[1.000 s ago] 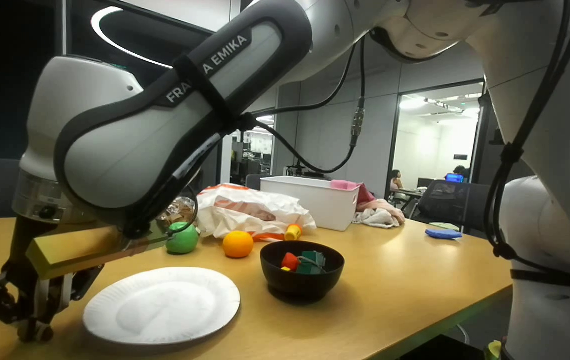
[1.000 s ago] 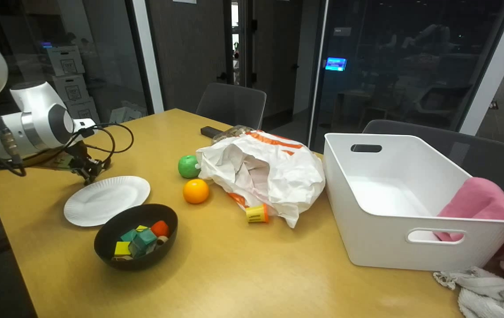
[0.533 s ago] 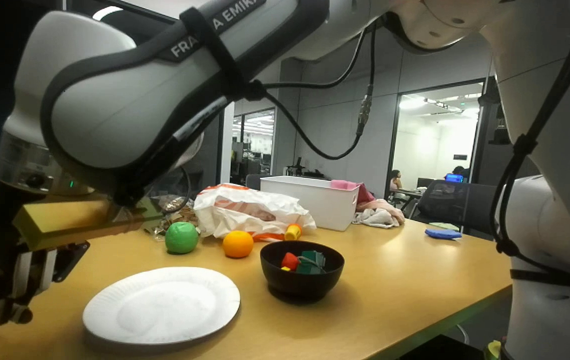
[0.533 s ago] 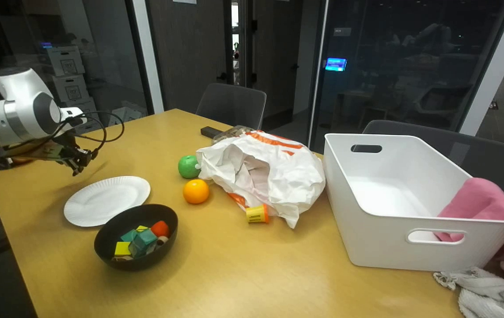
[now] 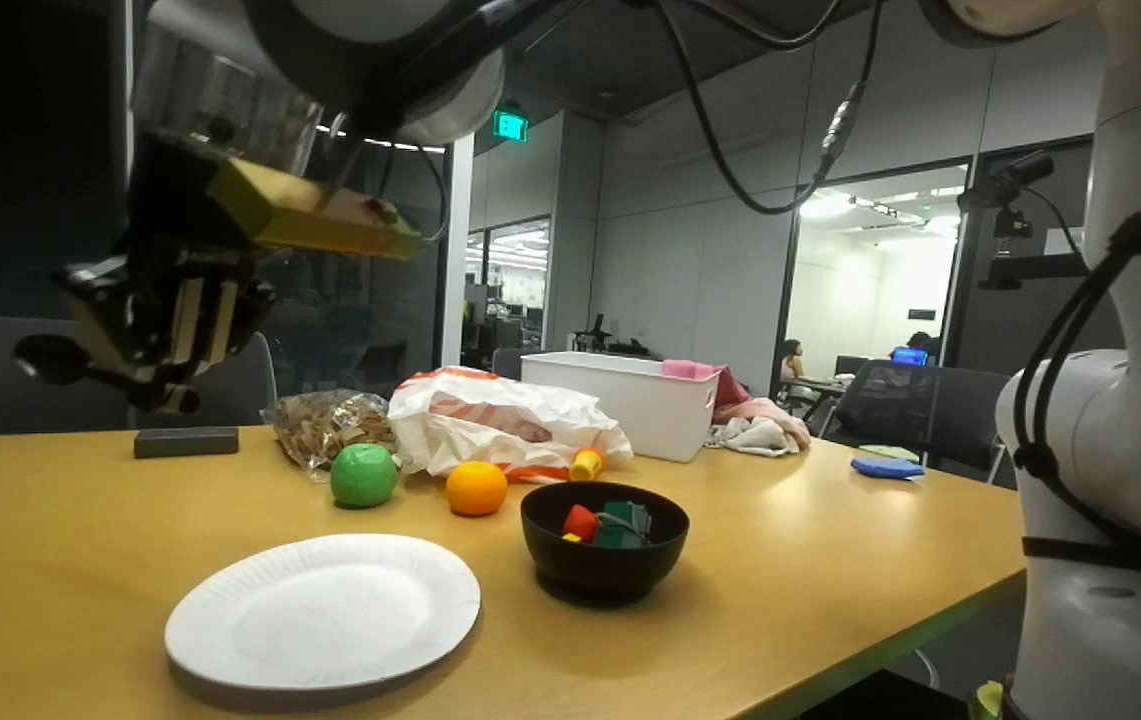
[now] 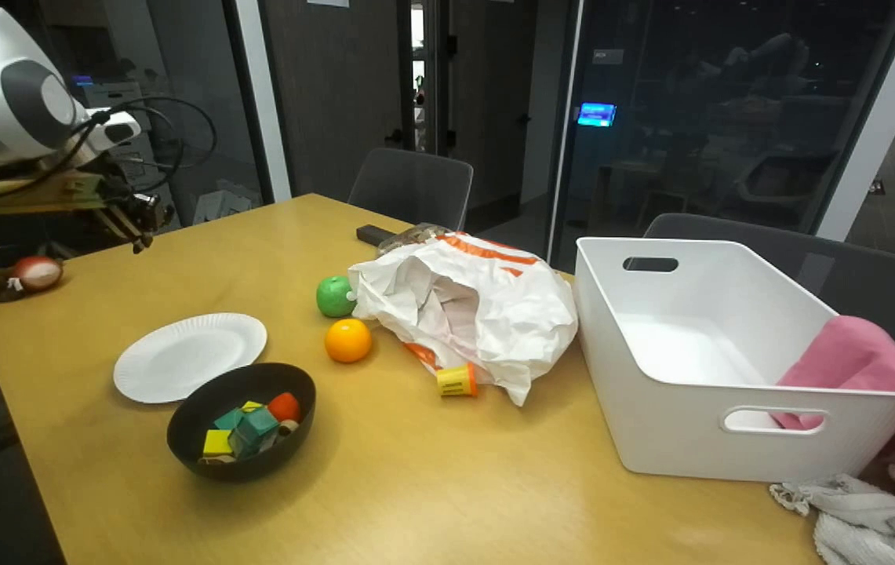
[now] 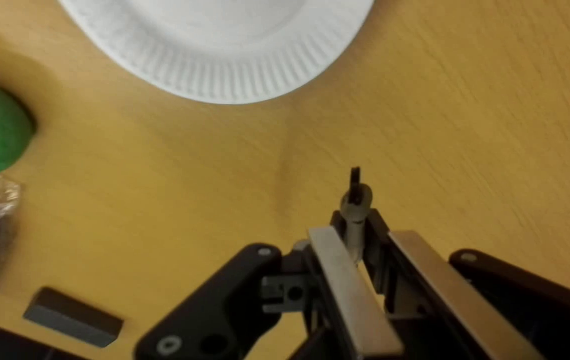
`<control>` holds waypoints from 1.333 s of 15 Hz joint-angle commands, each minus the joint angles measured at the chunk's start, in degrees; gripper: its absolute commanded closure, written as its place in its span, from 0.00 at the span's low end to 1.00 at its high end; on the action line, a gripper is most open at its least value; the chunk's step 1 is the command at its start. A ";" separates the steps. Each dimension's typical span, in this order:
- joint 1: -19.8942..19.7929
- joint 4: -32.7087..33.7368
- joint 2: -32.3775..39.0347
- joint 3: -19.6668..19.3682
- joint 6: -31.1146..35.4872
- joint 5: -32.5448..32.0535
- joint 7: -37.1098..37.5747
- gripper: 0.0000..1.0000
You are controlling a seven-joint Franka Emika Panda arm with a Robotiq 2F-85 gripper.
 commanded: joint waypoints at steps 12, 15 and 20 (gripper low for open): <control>-18.93 -12.99 -32.36 -0.33 -36.23 -4.99 -7.39 0.90; -19.87 -13.41 -33.91 0.39 -47.69 -9.51 -9.89 0.90; -18.28 -13.84 -32.04 1.58 -61.57 -14.54 -14.59 0.90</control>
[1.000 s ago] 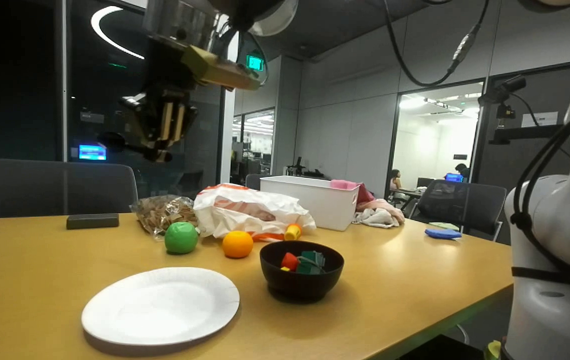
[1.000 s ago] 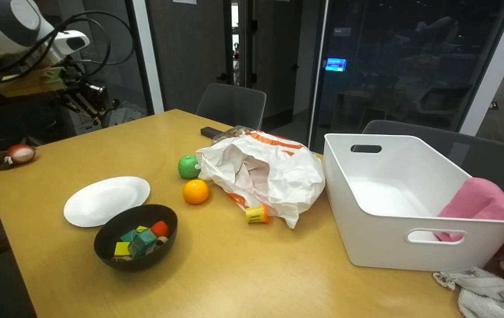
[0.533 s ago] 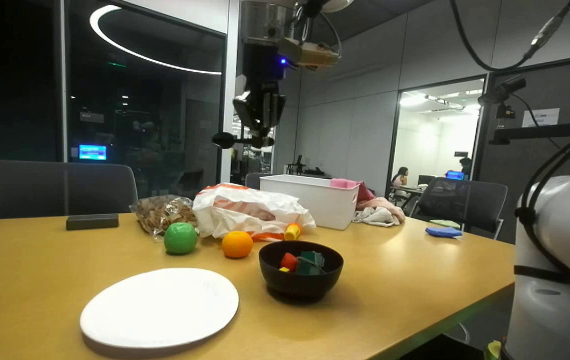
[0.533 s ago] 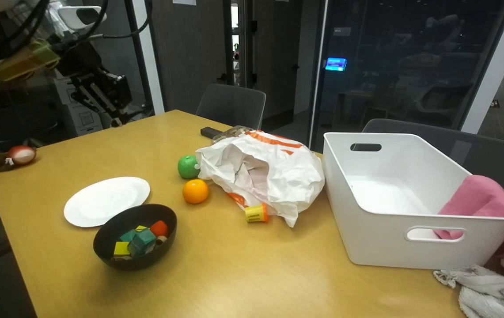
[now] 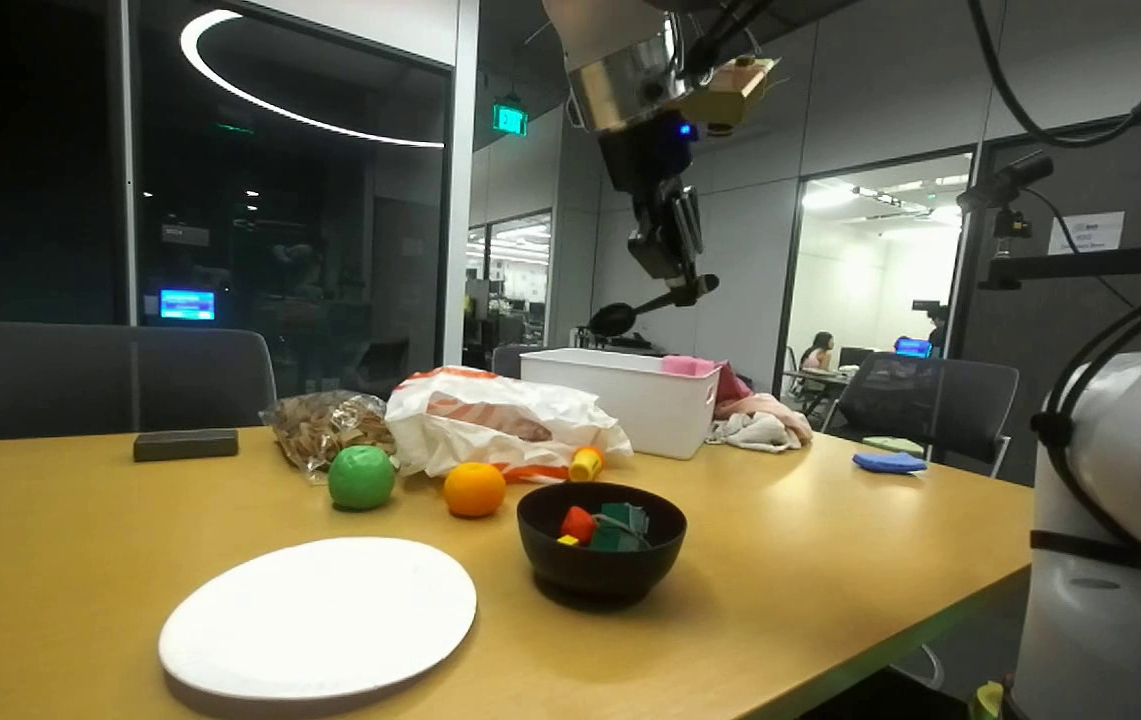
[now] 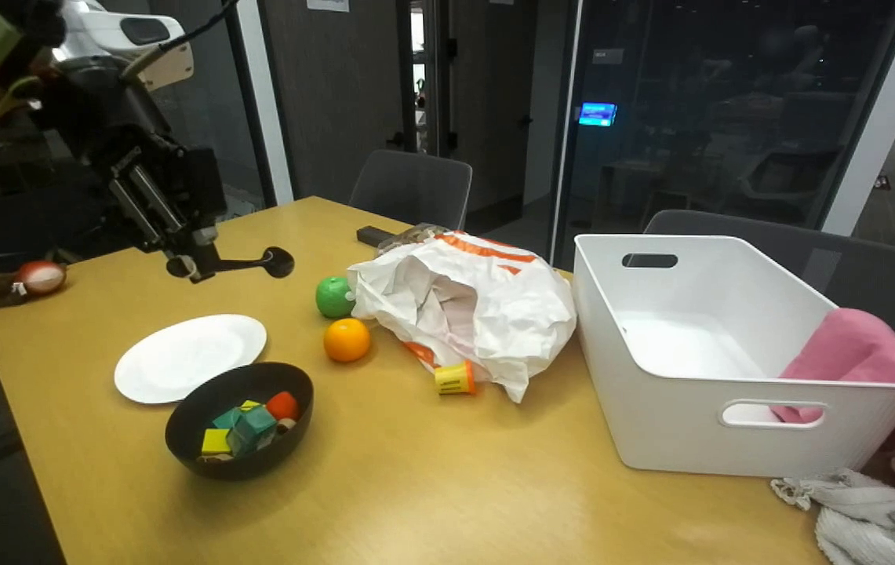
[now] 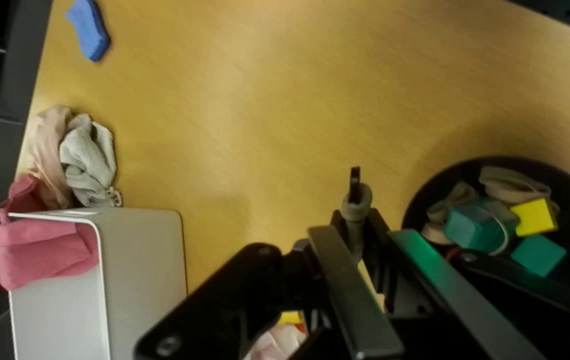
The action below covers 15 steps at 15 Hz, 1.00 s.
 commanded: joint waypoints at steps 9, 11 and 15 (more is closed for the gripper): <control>6.49 3.26 13.15 1.84 -16.60 -2.84 -14.61 0.90; 7.13 4.55 16.77 1.92 -16.50 -4.07 -17.17 0.90; 7.03 6.76 21.96 1.44 -15.35 -9.62 -21.77 0.90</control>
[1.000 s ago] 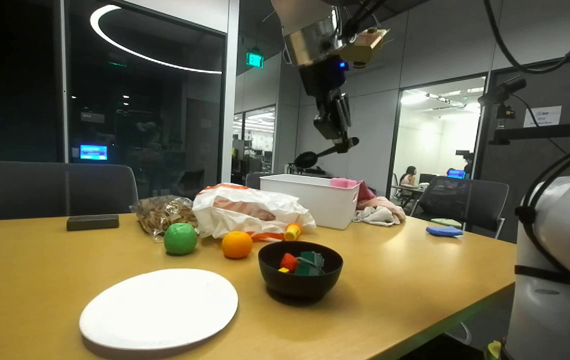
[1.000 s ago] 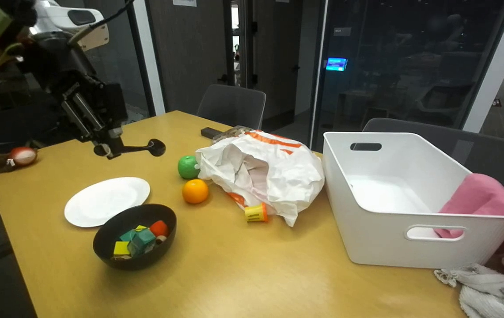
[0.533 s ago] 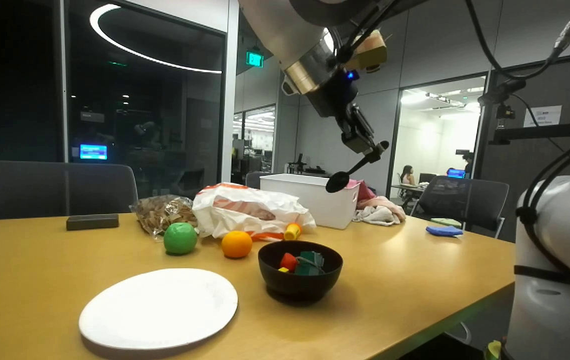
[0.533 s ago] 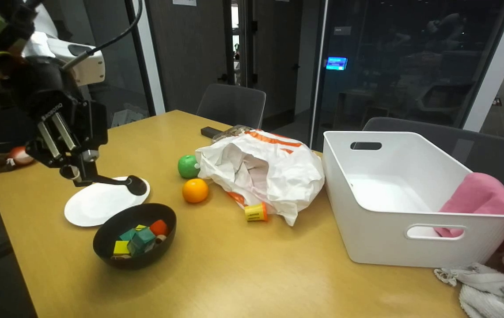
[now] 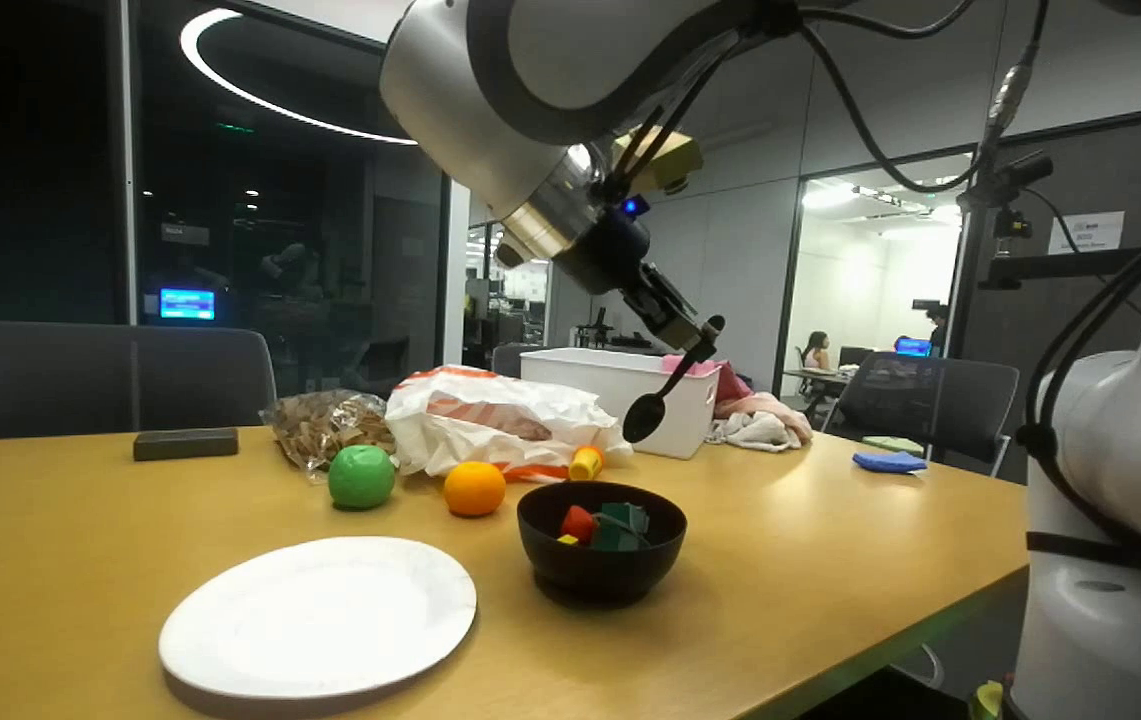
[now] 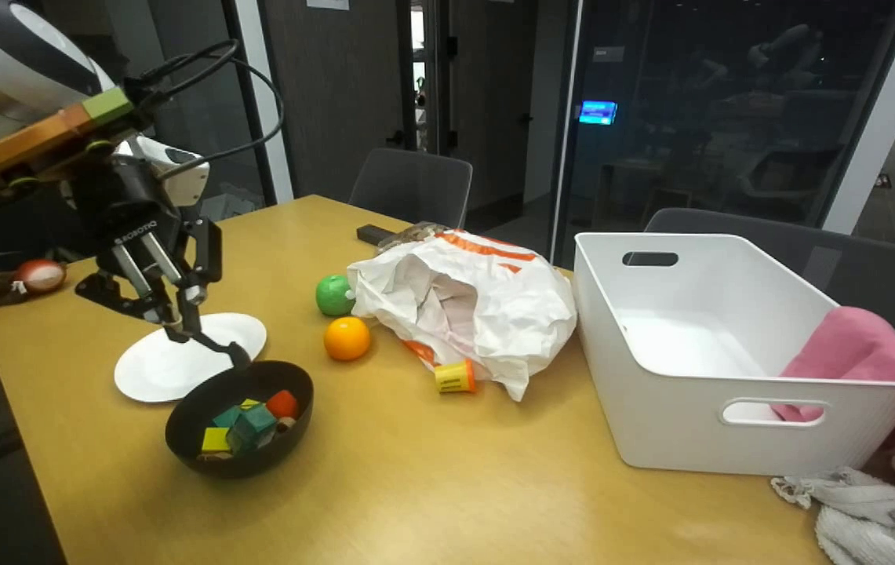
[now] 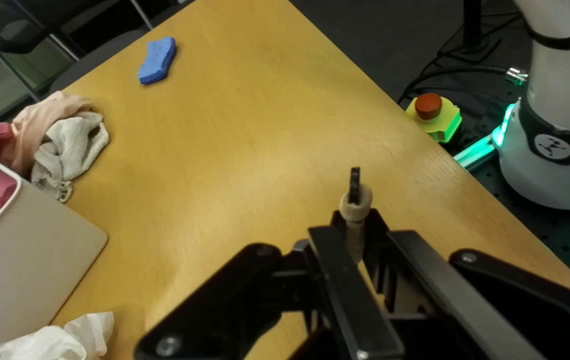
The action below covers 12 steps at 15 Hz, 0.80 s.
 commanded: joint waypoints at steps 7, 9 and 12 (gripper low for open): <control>-1.05 4.24 8.62 -2.57 2.51 -6.12 -9.89 0.90; -1.35 4.20 9.40 -3.06 3.21 -5.25 -11.38 0.90; -2.03 4.33 10.64 -3.81 4.35 -3.08 -12.70 0.90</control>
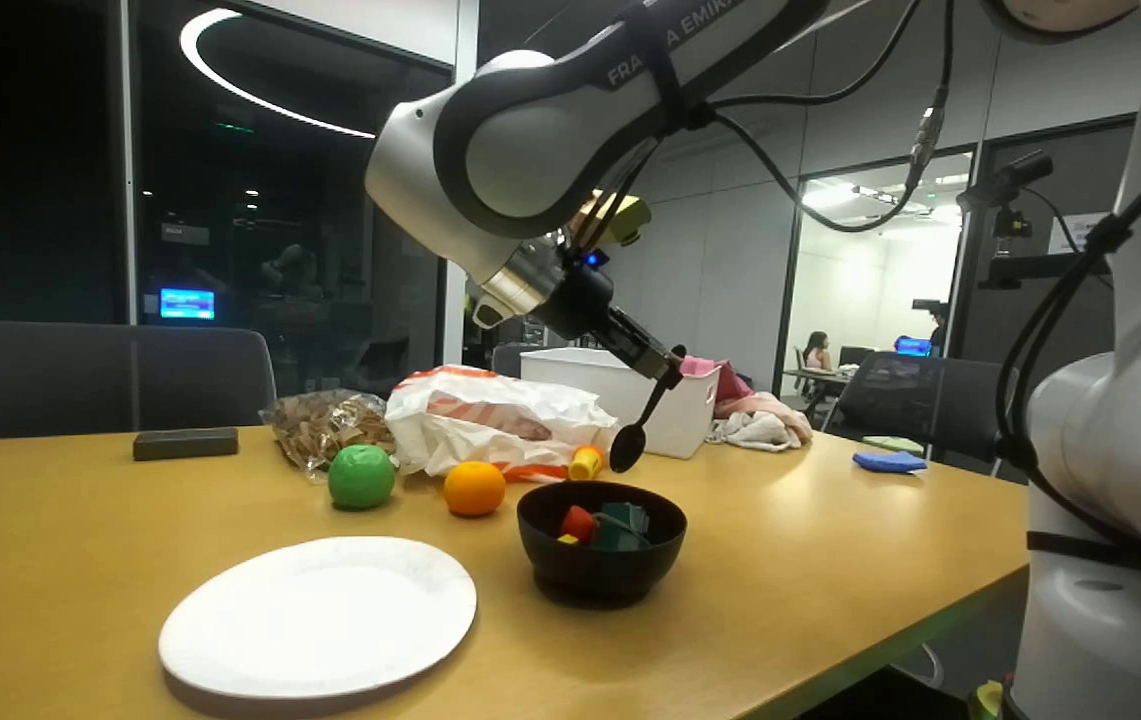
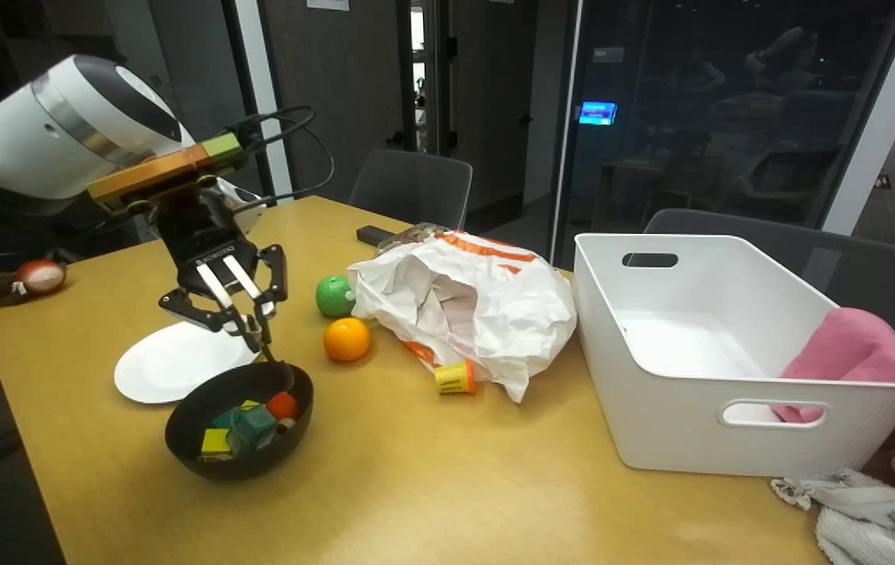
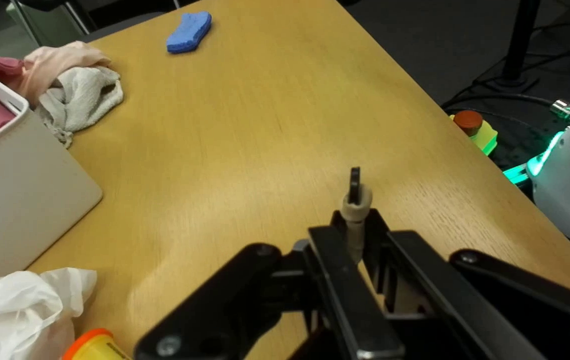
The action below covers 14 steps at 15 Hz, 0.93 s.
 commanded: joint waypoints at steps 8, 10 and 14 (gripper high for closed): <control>-3.07 2.46 4.23 -2.28 3.80 10.75 -6.44 0.90; -3.65 2.99 4.75 -2.65 3.96 12.27 -6.23 0.90; -4.51 3.01 5.70 -2.97 5.00 14.91 -5.98 0.90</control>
